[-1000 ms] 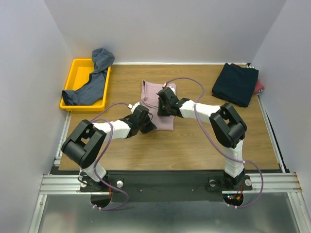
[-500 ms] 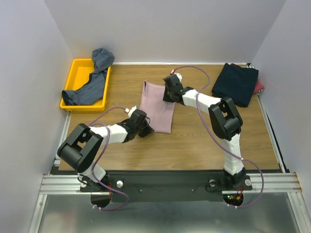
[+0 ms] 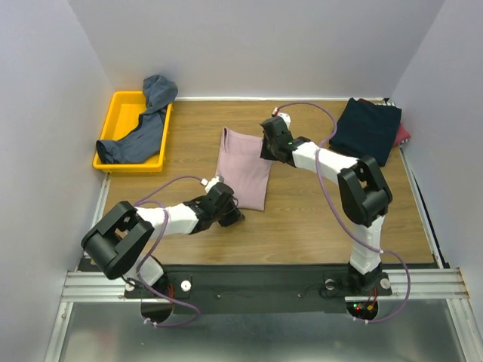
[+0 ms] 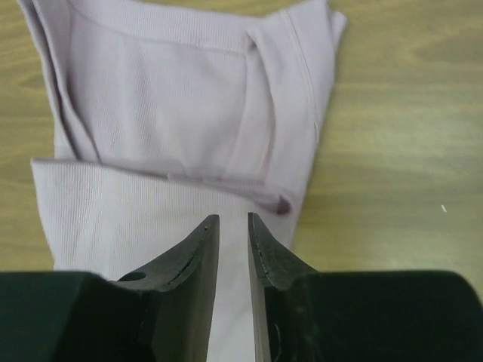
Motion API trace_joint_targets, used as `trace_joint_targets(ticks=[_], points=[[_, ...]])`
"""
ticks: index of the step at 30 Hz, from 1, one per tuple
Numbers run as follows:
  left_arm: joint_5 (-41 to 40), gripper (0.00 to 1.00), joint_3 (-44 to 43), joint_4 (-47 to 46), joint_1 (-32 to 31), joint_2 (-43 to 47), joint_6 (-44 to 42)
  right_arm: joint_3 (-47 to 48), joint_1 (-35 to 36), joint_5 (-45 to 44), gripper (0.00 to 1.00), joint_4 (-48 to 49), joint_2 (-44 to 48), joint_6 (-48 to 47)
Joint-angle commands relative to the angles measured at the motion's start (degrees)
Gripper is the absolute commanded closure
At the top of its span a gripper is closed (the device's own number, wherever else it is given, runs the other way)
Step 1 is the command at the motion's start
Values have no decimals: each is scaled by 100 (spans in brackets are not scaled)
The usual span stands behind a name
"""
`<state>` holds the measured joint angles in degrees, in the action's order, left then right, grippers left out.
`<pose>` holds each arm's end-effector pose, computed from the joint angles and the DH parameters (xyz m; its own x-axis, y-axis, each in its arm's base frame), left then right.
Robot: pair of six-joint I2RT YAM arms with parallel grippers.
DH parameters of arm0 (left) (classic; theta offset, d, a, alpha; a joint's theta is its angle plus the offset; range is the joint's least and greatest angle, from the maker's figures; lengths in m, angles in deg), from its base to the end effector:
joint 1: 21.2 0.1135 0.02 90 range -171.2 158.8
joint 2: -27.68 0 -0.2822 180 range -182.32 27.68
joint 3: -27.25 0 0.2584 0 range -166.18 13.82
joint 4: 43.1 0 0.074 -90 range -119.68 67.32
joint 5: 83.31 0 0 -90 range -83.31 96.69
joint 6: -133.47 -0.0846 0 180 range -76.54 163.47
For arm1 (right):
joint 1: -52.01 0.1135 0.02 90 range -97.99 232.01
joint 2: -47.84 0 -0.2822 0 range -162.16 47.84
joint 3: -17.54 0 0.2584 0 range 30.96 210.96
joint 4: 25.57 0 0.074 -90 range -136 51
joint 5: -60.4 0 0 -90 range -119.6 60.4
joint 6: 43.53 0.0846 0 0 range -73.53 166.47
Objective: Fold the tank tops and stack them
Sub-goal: Fold the tank top
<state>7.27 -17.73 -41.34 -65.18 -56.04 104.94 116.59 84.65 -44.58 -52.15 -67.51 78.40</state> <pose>0.2234 -0.2168 0.1293 -0.8381 -0.4121 -0.3574 -0.0763 0.7373 -0.6712 0.4353 0.2529 0.1900 -0.6775 0.1728 -0.7149 -0.0038 0.9712 0.2383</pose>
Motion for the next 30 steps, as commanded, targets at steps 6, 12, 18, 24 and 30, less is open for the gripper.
trace_joint_targets(ticks=[6,12,18,24,30], points=[[-778,92,-202,1454,179,1340,-240,-2171,58,653,68,146,2164,253],[-752,61,-413,2036,1392,1754,-1101,-3507,400,1129,51,435,3079,709],[-243,49,-291,1808,1824,1570,-1577,-4317,708,1270,41,831,3519,1193],[124,47,52,1237,1999,1429,-1744,-4677,875,1445,36,1462,3335,1597],[408,47,149,595,2096,1139,-1911,-4836,972,1279,36,1815,3151,1887]])
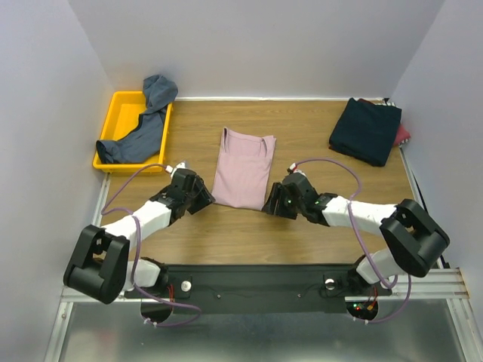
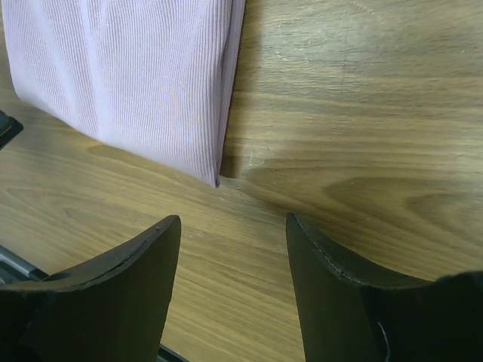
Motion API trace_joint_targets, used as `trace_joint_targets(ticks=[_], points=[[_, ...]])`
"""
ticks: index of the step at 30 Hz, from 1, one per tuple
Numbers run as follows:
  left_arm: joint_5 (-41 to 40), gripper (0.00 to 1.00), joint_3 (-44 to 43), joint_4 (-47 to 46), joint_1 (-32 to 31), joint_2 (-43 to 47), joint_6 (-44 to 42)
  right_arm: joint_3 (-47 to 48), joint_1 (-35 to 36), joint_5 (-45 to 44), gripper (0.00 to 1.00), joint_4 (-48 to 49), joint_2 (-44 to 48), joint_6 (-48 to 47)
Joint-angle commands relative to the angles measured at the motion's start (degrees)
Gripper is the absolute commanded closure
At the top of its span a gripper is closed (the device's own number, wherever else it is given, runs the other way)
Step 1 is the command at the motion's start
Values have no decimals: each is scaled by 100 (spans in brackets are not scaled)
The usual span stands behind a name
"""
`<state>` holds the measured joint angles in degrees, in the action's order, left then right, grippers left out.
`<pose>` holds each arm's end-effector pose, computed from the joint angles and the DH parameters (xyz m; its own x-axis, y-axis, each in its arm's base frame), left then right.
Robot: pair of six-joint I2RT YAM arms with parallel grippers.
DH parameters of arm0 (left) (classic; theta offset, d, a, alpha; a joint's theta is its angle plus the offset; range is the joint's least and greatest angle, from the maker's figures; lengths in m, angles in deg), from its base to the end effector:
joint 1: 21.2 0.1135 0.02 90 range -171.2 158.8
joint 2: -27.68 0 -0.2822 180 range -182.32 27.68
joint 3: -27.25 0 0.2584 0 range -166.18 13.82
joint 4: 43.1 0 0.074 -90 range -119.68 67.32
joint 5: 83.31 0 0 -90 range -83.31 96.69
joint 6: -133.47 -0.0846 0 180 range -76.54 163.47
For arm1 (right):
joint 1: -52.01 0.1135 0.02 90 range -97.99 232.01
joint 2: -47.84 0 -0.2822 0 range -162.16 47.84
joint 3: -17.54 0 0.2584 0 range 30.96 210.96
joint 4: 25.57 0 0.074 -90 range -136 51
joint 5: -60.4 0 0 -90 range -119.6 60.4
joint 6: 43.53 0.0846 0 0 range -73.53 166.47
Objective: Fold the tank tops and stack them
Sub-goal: Fold the tank top
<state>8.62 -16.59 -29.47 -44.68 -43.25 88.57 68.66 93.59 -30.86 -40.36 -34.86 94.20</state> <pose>0.2539 -0.1134 0.1591 -0.7210 -0.4586 -0.5194 -0.1262 0.8240 -0.5524 0.2359 0.2068 0.1433 -0.8468 0.2377 -0.4759 -0.0380 0.8653 0.4999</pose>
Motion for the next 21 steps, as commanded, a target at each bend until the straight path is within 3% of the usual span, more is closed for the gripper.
trace_joint_targets(ticks=[1,13,15,19,20,21], points=[[272,47,27,-644,46,-192,-274,-60,87,-129,36,664,-133,325],[149,51,88,-1146,63,-992,-142,-69,254,-305,42,1183,-888,703],[141,57,115,-1128,63,-1054,-116,-69,280,-375,42,1209,-1011,729],[246,76,158,-1163,55,-1142,-116,-78,280,-498,61,1218,-1126,703],[272,85,159,-1163,46,-1150,-150,-95,280,-551,71,1209,-1109,677],[307,90,167,-1163,46,-1133,-160,-104,280,-568,75,1191,-1056,651]])
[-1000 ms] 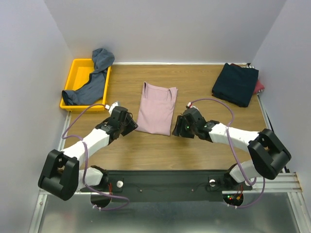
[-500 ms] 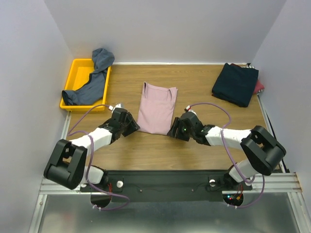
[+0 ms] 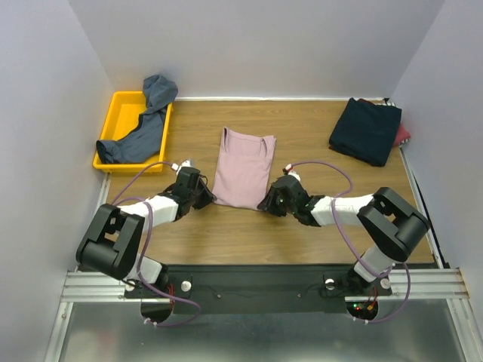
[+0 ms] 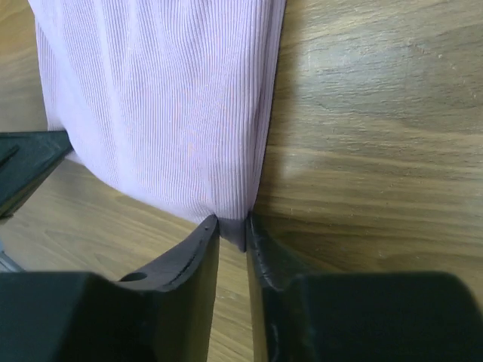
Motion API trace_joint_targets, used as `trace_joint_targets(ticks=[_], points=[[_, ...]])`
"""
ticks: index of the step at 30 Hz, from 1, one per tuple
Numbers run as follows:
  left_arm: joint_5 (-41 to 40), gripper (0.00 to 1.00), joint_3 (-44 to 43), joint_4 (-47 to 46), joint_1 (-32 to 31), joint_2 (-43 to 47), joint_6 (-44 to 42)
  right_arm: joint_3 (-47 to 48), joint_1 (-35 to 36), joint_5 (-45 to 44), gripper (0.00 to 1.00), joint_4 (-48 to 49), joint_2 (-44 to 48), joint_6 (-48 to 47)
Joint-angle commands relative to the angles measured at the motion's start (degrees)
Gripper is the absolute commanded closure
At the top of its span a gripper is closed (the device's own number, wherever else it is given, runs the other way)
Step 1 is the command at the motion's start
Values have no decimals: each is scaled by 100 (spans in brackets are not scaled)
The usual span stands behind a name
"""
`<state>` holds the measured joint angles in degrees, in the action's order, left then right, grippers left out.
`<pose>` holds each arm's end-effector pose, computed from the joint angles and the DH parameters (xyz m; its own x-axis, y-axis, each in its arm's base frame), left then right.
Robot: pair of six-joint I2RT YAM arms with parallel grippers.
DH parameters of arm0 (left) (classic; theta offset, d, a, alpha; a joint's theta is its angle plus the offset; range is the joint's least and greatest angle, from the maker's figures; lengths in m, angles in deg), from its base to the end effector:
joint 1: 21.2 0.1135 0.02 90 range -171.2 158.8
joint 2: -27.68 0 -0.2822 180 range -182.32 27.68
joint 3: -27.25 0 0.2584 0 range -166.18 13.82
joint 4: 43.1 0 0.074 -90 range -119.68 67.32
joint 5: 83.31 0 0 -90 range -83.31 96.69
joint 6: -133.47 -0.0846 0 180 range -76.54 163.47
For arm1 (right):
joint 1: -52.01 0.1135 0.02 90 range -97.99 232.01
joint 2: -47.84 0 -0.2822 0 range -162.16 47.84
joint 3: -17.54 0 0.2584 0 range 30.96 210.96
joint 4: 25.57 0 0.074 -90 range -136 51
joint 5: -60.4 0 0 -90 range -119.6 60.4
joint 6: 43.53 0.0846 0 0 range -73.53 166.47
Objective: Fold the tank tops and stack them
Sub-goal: Fold the tank top
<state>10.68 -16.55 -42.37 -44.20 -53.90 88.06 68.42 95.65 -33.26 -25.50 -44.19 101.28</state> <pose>0.2802 -0.1253 0.1357 -0.7170 -0.4565 -0.5268 -0.0891 0.8096 -0.5802 0.2527 0.2335 0.1214 -0.8084 0.3560 -0.4687 0.0118 0.8060 0.5919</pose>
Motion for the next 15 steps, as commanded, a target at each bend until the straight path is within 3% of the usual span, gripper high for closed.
trace_joint_targets(ticks=[1,4,7,13,15], points=[[128,96,180,144,-11,-42,-109,-80,75,-337,78,-312,-79,-93],[190,100,268,353,-72,308,-57,-19,75,-398,90,-567,201,-312],[225,100,409,652,-151,869,171,-45,92,-320,95,-909,624,-514],[-135,100,646,1513,-695,2004,751,-229,619,-284,99,-1648,1415,-515],[-293,100,664,1926,-1187,2444,1128,-273,1031,-363,100,-1964,1714,-348]])
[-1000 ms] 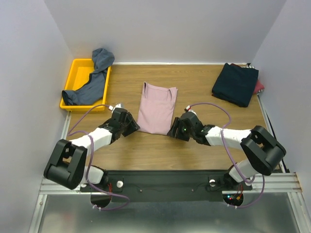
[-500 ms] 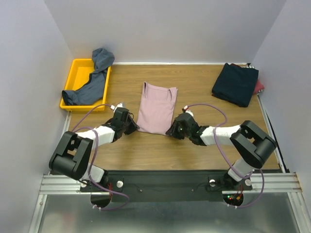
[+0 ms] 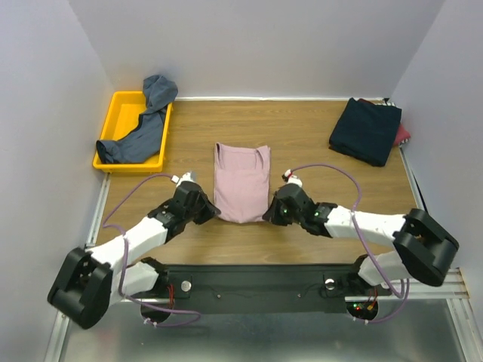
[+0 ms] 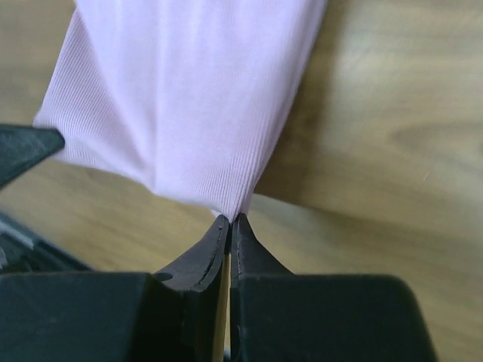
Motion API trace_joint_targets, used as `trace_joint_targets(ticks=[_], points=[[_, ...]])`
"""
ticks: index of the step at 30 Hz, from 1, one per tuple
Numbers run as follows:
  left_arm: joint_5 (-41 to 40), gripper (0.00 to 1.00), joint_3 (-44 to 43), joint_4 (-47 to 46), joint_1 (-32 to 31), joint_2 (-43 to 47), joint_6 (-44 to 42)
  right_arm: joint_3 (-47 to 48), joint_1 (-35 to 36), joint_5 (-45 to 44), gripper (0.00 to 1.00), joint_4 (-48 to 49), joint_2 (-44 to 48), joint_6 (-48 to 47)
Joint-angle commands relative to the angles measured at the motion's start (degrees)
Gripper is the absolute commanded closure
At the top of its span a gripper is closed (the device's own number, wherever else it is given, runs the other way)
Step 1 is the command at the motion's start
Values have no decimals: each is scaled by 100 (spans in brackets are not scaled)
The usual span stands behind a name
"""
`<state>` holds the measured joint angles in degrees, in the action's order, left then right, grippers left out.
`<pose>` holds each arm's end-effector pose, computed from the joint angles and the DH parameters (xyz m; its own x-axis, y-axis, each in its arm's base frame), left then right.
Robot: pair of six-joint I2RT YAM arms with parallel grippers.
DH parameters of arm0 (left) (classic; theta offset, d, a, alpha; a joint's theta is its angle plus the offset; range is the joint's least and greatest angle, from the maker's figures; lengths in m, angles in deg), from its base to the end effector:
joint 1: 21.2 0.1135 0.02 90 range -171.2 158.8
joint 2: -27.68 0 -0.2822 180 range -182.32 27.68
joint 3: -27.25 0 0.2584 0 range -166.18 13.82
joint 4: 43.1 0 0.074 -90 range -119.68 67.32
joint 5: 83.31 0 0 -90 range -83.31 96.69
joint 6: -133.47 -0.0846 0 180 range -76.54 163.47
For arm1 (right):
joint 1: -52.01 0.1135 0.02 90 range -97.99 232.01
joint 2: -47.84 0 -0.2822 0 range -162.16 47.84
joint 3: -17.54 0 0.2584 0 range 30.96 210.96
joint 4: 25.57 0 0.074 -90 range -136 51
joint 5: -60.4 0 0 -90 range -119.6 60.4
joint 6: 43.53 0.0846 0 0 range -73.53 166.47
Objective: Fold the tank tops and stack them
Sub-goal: Fold the tank top
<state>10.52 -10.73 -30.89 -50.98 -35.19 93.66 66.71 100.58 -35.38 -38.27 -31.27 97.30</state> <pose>0.2160 -0.1301 0.1603 -0.7514 -0.4531 -0.4797 -0.0553 0.7677 -0.6385 0.2095 0.2245 0.1545 -0.8234 0.2327 -0.5175 -0.0927 0.8447 0.5272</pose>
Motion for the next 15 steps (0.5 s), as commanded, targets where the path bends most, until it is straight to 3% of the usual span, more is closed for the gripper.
trace_joint_targets(ticks=[1,7,10,15], points=[[-522,100,91,920,-685,722,718,-164,704,-204,100,-802,545,128],[-1365,100,48,2229,-2180,2277,2195,238,2119,-976,99,-1873,1283,858],[-1902,100,-233,2941,-2427,3015,2618,485,2437,-1293,100,-2252,1398,999],[-2659,100,-664,2812,-2401,2992,2294,1021,2420,-1961,99,-2341,1180,666]])
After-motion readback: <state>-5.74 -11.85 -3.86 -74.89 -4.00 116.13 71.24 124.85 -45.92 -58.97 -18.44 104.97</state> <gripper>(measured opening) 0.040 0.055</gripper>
